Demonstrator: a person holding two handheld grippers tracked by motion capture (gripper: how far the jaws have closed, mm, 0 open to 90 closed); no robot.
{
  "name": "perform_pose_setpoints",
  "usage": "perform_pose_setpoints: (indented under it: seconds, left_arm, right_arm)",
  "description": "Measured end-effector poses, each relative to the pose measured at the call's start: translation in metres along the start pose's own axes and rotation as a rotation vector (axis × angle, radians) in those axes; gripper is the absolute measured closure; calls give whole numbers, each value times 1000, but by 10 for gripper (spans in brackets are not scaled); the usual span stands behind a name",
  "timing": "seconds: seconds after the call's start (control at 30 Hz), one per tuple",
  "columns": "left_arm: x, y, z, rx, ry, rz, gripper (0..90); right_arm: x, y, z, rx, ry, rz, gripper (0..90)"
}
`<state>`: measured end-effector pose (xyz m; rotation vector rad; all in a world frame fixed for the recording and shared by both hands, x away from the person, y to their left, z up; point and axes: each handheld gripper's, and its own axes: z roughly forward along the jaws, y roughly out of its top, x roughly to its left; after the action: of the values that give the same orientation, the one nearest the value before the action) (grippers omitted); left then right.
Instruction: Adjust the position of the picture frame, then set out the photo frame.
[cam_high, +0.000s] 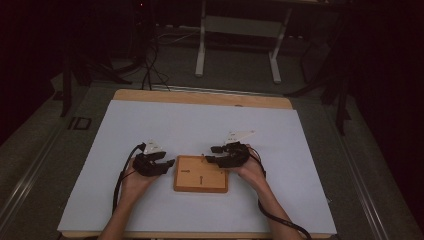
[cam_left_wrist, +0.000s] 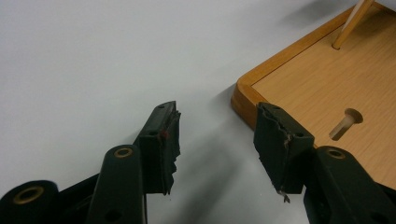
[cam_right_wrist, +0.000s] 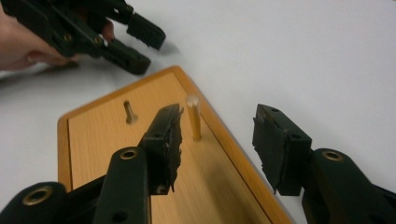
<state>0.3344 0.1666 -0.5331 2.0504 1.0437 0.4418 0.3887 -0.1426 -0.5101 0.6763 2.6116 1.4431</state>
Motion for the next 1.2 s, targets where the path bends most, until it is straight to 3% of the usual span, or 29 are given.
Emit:
perform_pose_setpoints:
  seconds: [0.3, 0.53, 0.8, 1.03, 1.2]
  left_arm:
    - [-2, -1, -8, -3, 8, 9, 503]
    - [-9, -1, -18, -31, -1, 41, 501]
    - [-19, 4, -27, -99, -59, 97, 494]
    - [-21, 11, -26, -113, -96, 99, 505]
    - [-24, 13, -21, -98, -104, 110, 510]
  right_arm:
    - [5, -16, -17, 9, -36, -11, 507]
    - [11, -23, -18, 6, -40, -20, 507]
    - [20, -27, -18, 7, -49, -37, 507]
    - [24, -37, -31, 23, -69, -41, 506]
    - [24, -43, -39, 10, -77, -24, 504]
